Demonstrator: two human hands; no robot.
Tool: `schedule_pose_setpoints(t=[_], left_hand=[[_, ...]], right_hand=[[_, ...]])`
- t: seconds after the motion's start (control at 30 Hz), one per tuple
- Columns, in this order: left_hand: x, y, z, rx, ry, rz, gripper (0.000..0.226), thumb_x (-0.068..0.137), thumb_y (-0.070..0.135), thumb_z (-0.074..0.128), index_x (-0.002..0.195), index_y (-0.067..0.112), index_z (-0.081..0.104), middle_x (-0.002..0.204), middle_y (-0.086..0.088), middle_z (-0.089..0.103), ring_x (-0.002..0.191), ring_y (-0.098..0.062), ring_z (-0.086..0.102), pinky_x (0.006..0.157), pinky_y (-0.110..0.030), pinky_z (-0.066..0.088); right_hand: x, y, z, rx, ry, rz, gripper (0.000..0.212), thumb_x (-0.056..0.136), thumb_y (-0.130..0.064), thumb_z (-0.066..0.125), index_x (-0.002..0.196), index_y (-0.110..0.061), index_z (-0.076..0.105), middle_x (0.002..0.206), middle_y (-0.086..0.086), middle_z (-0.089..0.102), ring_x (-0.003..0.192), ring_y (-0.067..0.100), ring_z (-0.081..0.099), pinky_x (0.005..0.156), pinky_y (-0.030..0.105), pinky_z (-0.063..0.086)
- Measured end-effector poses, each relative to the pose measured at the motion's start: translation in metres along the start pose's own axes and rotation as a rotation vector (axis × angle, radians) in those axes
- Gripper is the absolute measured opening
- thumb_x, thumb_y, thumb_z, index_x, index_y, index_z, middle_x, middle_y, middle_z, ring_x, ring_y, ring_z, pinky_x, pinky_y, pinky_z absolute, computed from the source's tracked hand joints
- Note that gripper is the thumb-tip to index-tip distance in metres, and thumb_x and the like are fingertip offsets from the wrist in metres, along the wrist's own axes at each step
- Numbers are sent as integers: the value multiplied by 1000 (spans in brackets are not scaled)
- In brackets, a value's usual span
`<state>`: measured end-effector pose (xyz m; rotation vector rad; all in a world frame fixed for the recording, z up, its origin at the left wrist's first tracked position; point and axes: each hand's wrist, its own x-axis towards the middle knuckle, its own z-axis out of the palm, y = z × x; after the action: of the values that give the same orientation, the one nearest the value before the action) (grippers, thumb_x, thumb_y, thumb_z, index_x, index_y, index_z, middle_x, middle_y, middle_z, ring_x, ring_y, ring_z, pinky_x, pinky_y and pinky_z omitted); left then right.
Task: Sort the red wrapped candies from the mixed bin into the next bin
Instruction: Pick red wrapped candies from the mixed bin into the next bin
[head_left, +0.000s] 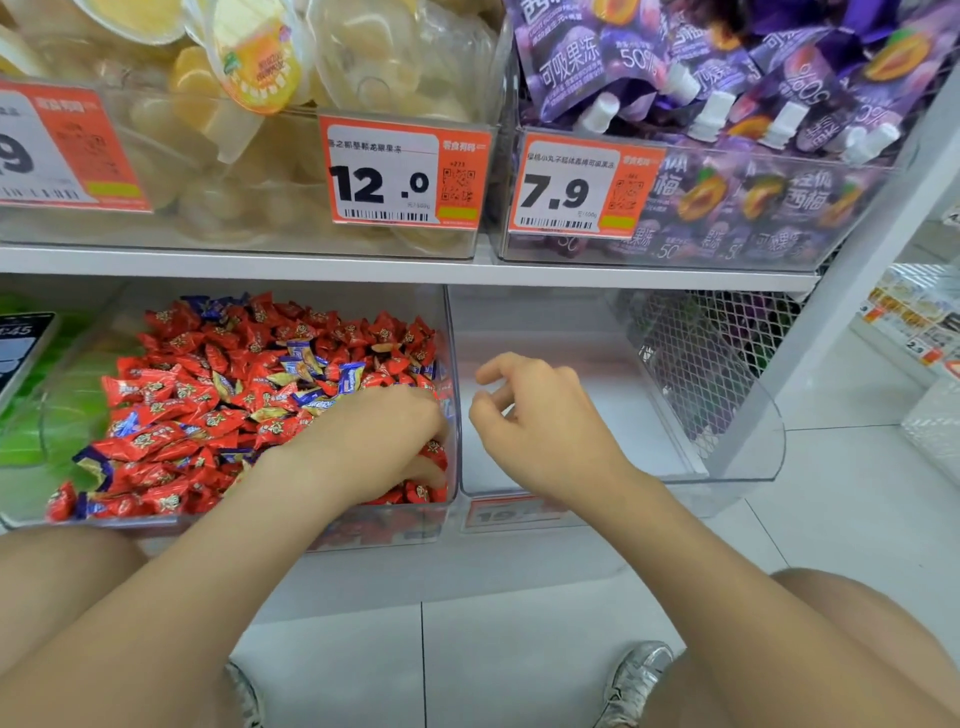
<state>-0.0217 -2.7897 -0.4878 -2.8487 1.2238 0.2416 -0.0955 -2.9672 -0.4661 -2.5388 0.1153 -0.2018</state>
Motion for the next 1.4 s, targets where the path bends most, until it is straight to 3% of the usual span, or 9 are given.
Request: schedule_pose_setpoints(t=[0.23, 0.37, 0.57, 0.67, 0.83, 1.07, 1.23, 1.33, 1.4], left_hand=[[-8, -9, -8, -281, 194, -90, 16, 96, 31, 72, 111, 27, 75, 97, 3, 70, 95, -20, 65, 87, -41, 54], [-24, -9, -25, -792, 419, -215, 9, 98, 21, 73, 105, 25, 75, 75, 0, 76, 62, -14, 74, 65, -29, 58], [-32, 13, -42, -1366, 366, -218, 25, 92, 23, 78, 115, 17, 76, 93, -6, 81, 72, -20, 75, 77, -37, 63], [-28, 17, -41, -1386, 416, -297, 28, 87, 27, 83, 107, 10, 72, 84, -10, 80, 68, -16, 72, 69, -32, 61], [-26, 20, -45, -1516, 236, -259, 35, 102, 40, 62, 106, 9, 77, 99, -9, 81, 92, -24, 79, 83, -36, 65], [-23, 1, -32, -656, 487, -288, 22, 103, 16, 56, 109, 29, 73, 81, 19, 64, 57, 10, 57, 59, -15, 45], [-18, -15, -14, -260, 184, -80, 52, 89, 45, 76, 137, 35, 61, 129, 9, 57, 121, -13, 51, 107, -39, 45], [-9, -16, -12, -224, 65, -46, 74, 82, 59, 79, 146, 31, 55, 135, 7, 57, 129, -18, 45, 110, -40, 42], [-2, -21, -10, -236, 34, -43, 79, 76, 68, 79, 143, 32, 57, 127, 12, 61, 122, -12, 45, 105, -38, 46]], right_hand=[[-5, 3, 0, -41, 19, -24, 34, 98, -22, 48, 125, -25, 68, 93, -6, 73, 100, 25, 64, 85, 42, 57], [-7, -5, 0, 185, 78, -163, 38, 97, -14, 58, 131, -28, 64, 96, -10, 69, 87, 13, 66, 79, 35, 56], [-6, -10, -1, 224, 42, -387, 71, 85, -41, 87, 147, -46, 55, 118, -13, 59, 82, 9, 69, 80, 16, 53], [-1, -8, -1, 235, 74, -349, 59, 82, -34, 91, 135, -37, 67, 105, -11, 70, 74, 9, 70, 72, 13, 53], [4, -5, -7, 386, 40, -158, 21, 91, -18, 81, 104, -29, 70, 83, -3, 77, 61, 14, 75, 74, 37, 63], [32, 38, -8, -87, 38, 62, 11, 99, -33, 68, 93, -23, 68, 80, -3, 74, 93, 27, 67, 84, 40, 56], [54, 44, 0, -281, -308, 170, 29, 96, -38, 72, 85, -12, 80, 81, 12, 78, 75, 28, 71, 63, 37, 61], [71, 47, 15, -97, -319, 261, 34, 101, -39, 67, 109, -7, 75, 100, 20, 77, 59, 25, 73, 50, 28, 56], [76, 50, 22, -9, -278, 302, 38, 105, -32, 60, 128, -3, 66, 113, 23, 72, 65, 33, 77, 62, 38, 65]])
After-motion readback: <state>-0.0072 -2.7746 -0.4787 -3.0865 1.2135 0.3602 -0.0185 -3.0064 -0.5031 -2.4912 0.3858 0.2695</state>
